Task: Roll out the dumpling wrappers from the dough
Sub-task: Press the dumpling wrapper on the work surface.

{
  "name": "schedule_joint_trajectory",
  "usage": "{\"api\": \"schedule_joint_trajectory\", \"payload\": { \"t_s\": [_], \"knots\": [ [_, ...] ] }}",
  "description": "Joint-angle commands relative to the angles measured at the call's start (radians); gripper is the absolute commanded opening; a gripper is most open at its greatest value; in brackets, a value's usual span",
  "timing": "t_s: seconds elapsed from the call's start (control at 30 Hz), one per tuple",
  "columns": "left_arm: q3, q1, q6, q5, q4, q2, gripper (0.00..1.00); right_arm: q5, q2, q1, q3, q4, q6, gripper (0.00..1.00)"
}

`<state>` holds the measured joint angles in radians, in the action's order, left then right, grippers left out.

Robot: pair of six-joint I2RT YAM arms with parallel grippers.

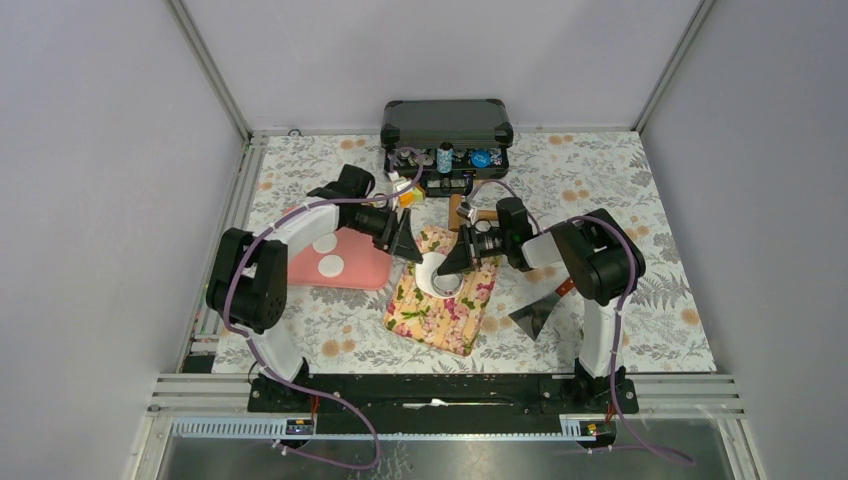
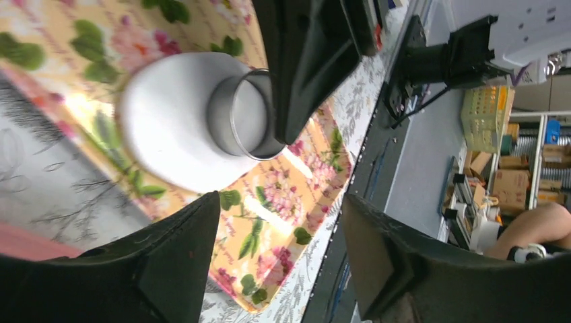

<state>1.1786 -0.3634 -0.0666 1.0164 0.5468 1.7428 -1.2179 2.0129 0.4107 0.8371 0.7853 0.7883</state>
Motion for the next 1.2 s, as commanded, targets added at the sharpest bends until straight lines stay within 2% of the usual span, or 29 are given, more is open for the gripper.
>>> {"api": "schedule_joint_trajectory", "payload": {
  "t_s": [0.0, 0.2, 0.7, 1.17],
  "knots": [
    [0.014, 0.051, 0.039, 0.007, -0.075, -0.024, 0.71, -0.006, -0.044, 0.033, 0.052, -0.191, -0.174, 0.0],
    [-0.013, 0.065, 0.064, 0.001, -0.125, -0.039, 0.75, -0.012, -0.03, 0.055, 0.074, -0.208, -0.177, 0.0],
    [-0.027, 0.09, 0.094, 0.021, -0.137, -0.049, 0.79, 0.037, 0.022, 0.079, 0.127, -0.468, -0.363, 0.0],
    [-0.032, 0.093, 0.098, 0.024, -0.139, -0.059, 0.79, 0.096, 0.078, 0.078, 0.133, -0.593, -0.448, 0.0]
  ]
}}
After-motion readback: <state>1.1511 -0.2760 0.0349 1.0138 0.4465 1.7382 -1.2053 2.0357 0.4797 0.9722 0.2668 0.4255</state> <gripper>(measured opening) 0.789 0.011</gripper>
